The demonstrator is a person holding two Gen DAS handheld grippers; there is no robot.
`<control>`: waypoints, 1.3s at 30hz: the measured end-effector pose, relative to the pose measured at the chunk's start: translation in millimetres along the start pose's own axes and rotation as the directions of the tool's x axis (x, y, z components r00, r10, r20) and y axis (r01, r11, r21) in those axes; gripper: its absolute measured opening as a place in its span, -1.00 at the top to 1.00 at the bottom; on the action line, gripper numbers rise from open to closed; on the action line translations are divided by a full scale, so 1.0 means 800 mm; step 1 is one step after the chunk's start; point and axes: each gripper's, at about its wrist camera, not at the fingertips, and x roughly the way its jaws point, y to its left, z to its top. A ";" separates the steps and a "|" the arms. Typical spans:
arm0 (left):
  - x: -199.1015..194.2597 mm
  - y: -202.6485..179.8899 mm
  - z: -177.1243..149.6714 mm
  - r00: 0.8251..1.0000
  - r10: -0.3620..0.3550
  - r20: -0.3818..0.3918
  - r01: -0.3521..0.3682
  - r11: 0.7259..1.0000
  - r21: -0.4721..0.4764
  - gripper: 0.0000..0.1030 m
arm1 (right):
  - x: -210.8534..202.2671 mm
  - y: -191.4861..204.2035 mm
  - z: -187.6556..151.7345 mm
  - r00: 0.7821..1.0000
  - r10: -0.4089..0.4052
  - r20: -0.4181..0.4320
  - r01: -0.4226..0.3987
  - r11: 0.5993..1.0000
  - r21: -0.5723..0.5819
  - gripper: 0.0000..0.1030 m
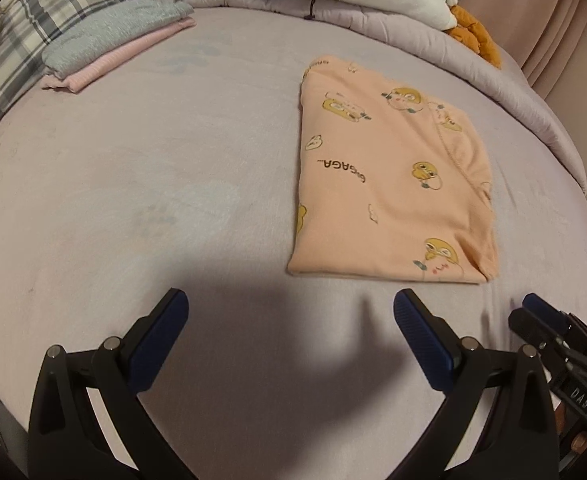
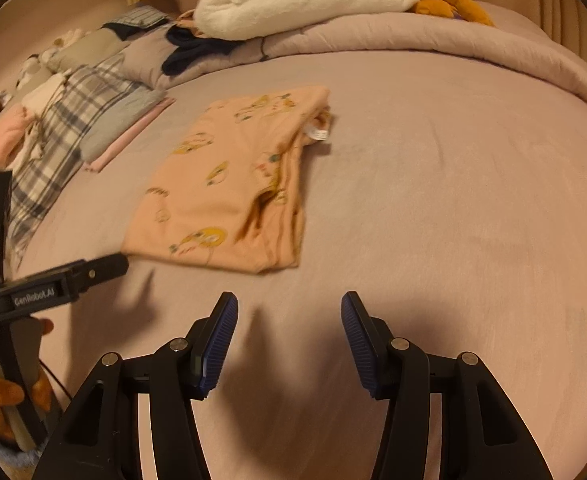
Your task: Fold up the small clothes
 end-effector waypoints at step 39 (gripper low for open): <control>-0.169 -0.027 -0.041 0.961 0.144 0.237 -0.134 0.989 -0.057 -0.99 | -0.111 0.081 0.003 0.980 0.047 0.195 -0.007 0.980 -0.198 -0.93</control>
